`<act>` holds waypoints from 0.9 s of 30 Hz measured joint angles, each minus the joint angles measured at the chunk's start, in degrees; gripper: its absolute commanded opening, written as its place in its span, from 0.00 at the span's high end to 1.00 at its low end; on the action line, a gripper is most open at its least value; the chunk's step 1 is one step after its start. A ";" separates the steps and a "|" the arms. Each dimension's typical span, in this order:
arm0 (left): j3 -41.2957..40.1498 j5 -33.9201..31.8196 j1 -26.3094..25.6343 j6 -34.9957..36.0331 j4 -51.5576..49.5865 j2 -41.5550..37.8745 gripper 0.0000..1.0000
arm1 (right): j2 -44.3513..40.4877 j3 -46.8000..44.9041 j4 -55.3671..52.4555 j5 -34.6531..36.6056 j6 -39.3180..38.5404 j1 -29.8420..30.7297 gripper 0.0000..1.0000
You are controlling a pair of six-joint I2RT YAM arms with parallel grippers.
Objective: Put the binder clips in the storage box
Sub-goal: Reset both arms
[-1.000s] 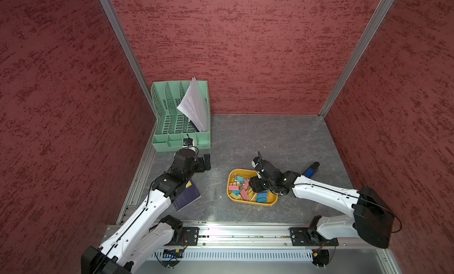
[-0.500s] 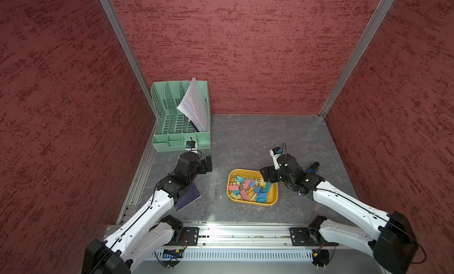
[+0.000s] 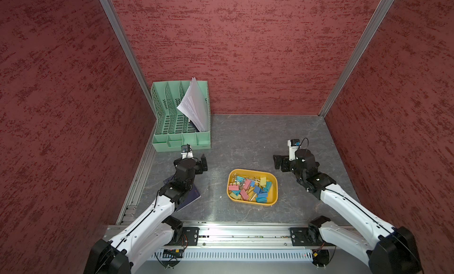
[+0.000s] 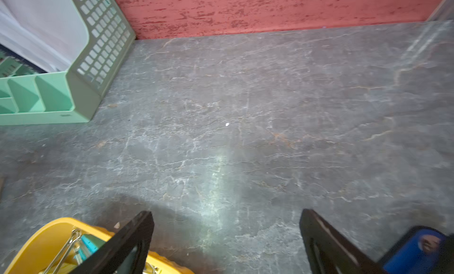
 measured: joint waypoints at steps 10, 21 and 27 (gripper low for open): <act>-2.56 -1.18 0.44 4.61 5.16 0.48 0.00 | 1.60 -8.24 4.90 -6.45 -0.09 4.90 0.01; -7.56 2.16 12.90 9.60 20.48 3.98 0.00 | -1.44 -8.11 12.44 9.79 -7.80 0.42 0.02; -10.27 7.61 19.34 9.60 30.86 12.35 0.00 | 3.37 -12.57 29.73 16.98 -14.29 -4.28 0.02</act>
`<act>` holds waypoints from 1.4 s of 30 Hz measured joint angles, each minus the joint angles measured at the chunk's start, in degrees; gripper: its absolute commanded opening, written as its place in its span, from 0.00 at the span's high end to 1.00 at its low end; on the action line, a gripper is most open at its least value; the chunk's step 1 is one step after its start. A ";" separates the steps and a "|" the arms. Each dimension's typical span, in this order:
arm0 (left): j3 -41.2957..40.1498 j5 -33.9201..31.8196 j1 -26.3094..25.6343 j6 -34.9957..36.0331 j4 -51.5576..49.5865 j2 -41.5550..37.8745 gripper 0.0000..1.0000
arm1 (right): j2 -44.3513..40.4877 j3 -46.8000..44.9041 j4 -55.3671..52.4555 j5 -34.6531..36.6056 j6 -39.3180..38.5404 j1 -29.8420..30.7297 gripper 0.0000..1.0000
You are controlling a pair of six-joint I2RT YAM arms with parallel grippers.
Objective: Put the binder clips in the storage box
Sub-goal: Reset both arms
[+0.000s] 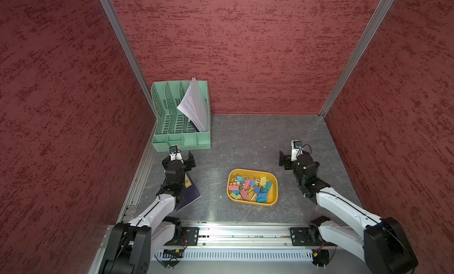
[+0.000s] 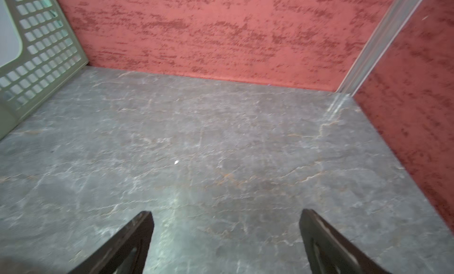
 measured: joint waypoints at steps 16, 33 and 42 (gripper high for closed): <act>4.57 10.88 4.98 2.51 20.35 26.32 0.00 | 23.61 0.70 24.96 -1.90 0.00 -13.66 0.01; 5.44 12.17 5.51 2.38 20.59 26.29 0.00 | 26.64 -3.30 32.81 -5.07 0.46 -14.08 0.02; 5.44 12.46 5.60 2.36 20.59 26.29 0.00 | 26.64 -2.78 32.83 -5.27 0.48 -14.08 0.02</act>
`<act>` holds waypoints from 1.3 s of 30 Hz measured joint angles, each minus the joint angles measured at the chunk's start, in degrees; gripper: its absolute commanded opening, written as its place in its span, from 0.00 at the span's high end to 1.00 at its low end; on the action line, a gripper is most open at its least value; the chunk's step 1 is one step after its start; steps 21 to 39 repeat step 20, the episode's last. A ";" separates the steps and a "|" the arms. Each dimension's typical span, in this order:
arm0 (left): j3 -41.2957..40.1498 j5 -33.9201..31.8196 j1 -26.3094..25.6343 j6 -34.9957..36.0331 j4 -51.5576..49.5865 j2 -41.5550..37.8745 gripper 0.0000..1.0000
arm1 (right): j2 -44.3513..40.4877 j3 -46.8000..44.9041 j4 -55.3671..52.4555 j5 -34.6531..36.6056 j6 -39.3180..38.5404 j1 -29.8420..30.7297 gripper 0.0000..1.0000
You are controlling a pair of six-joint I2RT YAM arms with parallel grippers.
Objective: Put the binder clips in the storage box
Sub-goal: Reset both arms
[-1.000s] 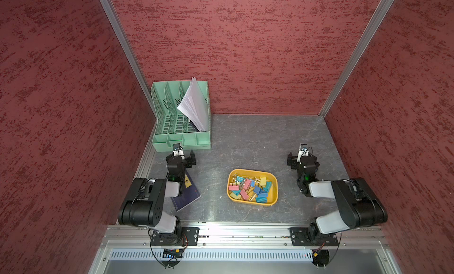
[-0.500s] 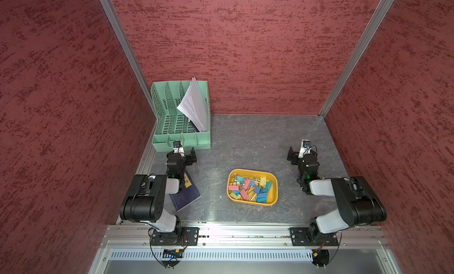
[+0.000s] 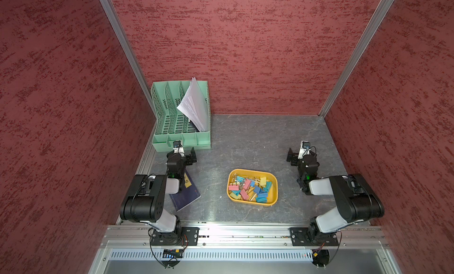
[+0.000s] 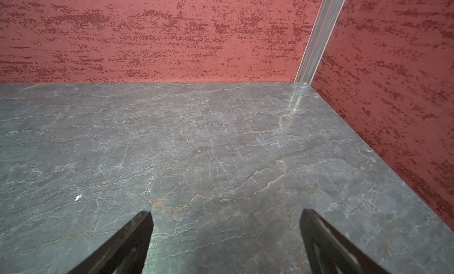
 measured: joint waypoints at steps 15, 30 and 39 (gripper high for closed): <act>0.00 1.03 0.24 -0.02 0.00 0.00 0.00 | 0.00 0.00 0.02 -0.04 0.00 0.00 0.01; 0.00 1.18 0.31 -0.02 -0.02 0.00 0.00 | 0.00 0.00 0.00 -0.11 0.00 0.00 0.02; 0.00 1.18 0.31 -0.02 -0.02 0.00 0.00 | 0.00 0.00 0.00 -0.11 0.00 0.00 0.02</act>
